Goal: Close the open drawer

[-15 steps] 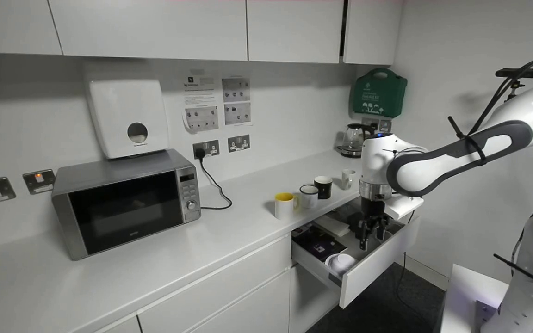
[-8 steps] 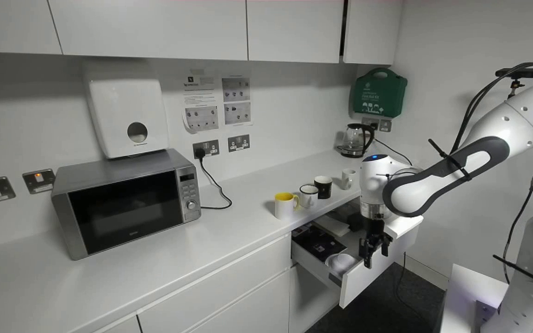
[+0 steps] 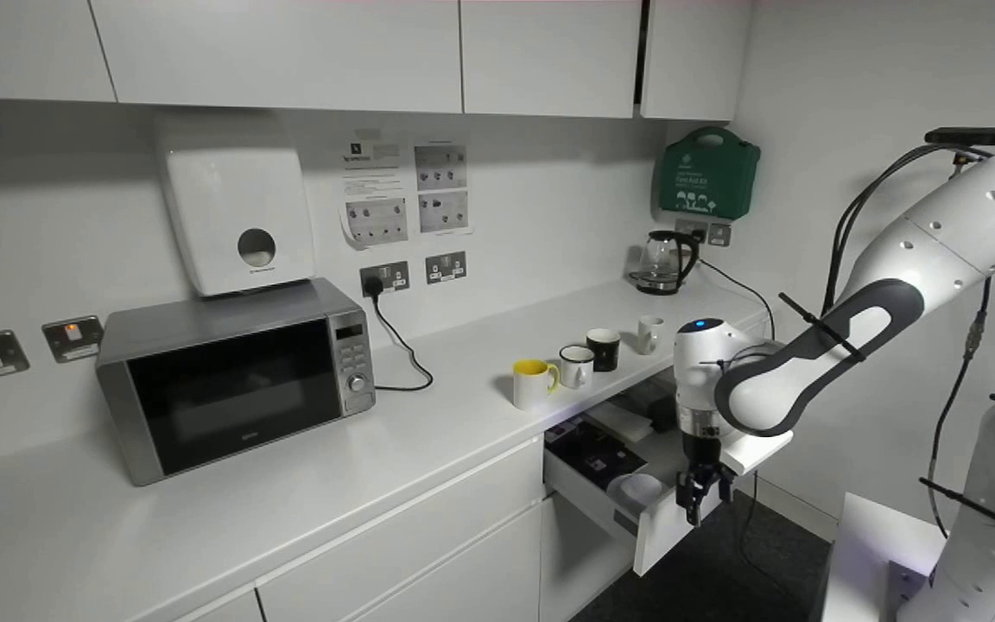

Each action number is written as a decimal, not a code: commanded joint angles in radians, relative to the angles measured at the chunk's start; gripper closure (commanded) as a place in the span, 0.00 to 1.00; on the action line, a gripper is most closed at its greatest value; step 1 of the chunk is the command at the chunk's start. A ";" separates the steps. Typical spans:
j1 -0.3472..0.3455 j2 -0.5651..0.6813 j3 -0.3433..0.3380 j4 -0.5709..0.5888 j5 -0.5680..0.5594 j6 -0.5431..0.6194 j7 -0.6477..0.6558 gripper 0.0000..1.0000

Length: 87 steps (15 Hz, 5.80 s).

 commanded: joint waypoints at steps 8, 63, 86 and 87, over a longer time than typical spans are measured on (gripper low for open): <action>0.000 0.210 -0.040 0.035 0.022 0.185 -0.047 0.00; 0.065 0.568 -0.211 0.442 -0.193 0.469 -0.088 0.00; 0.067 0.640 -0.229 0.581 -0.209 0.466 -0.114 0.00; 0.067 0.644 -0.229 0.588 -0.209 0.467 -0.116 0.00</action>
